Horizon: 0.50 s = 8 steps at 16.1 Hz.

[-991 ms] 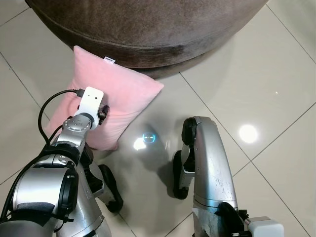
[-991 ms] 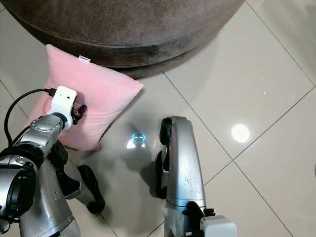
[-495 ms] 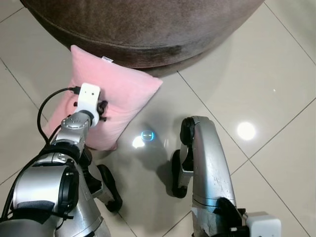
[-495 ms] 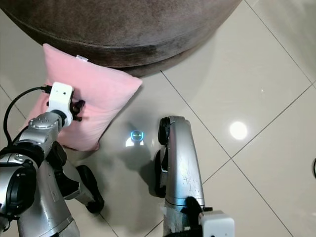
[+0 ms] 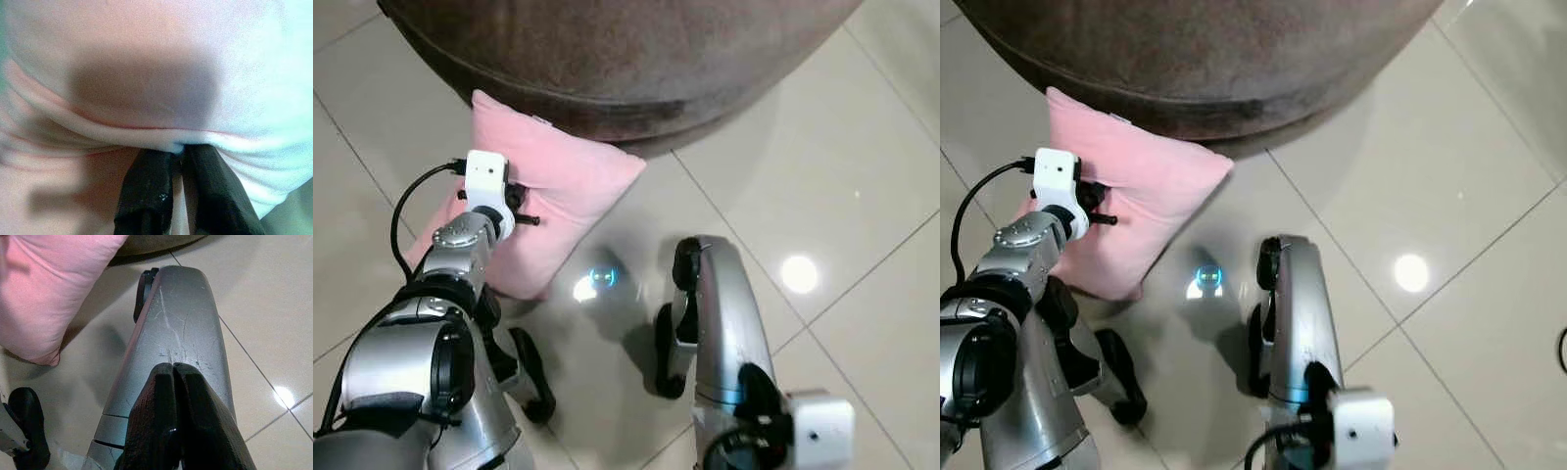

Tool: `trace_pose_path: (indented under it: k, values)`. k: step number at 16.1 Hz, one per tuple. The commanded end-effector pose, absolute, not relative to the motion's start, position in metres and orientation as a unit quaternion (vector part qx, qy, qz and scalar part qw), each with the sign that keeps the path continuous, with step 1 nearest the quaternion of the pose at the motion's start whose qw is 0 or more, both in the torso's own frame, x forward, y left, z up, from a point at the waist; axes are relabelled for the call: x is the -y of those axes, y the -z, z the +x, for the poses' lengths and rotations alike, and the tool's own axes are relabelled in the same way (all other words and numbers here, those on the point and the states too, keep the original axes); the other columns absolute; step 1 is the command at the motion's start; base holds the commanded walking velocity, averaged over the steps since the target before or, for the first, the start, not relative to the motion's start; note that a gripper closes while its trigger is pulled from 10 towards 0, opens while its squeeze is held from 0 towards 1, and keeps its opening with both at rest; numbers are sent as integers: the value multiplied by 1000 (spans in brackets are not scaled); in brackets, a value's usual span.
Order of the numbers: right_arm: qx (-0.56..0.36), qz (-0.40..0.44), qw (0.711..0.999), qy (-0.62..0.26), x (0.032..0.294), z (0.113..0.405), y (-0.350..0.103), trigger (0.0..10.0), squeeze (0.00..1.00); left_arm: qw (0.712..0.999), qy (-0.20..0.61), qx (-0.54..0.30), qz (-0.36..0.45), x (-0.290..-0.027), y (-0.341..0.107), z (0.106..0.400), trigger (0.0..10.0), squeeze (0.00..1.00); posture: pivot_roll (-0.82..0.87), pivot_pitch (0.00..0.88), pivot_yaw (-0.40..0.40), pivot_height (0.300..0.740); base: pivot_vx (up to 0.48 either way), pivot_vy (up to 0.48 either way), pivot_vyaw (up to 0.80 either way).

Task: Move the pillow to the sofa from floor

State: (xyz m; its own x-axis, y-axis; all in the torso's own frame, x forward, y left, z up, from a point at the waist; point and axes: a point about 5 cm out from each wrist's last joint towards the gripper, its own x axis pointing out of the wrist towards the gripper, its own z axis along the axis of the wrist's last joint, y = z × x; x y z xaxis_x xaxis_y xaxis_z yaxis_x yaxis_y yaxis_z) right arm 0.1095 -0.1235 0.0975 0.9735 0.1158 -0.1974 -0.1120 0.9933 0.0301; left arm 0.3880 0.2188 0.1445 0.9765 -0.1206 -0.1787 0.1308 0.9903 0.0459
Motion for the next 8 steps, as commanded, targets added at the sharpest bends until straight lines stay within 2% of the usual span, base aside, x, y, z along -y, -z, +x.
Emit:
trace_pose_path:
  k: [1, 2, 5, 6, 8]
  values:
    - [-226, 0, 973, -50, 124, 107, -47, 10000, 0, 995, 79, -48, 24, -211, -161, 394, 0, 0, -361, 581, 44, 443, 0, 0, 0]
    - [-206, -3, 977, -56, 123, 127, -45, 10000, 0, 995, 97, -32, 12, -204, -168, 397, 0, 0, -303, 515, 58, 443, 0, 0, 0]
    - [-181, -9, 981, -63, 125, 154, -43, 10000, 0, 992, 122, 0, -19, -192, -180, 400, 0, 0, -259, 467, 64, 443, 0, 0, 0]
    - [-166, -15, 983, -72, 124, 176, -41, 10000, 0, 989, 137, 31, -39, -184, -194, 402, 0, 0, -214, 419, 64, 443, 0, 0, 0]
    - [-152, -16, 985, -84, 121, 195, -41, 10000, 0, 987, 140, 56, -47, -184, -209, 404, 0, 0, -175, 381, 63, 443, 0, 0, 0]
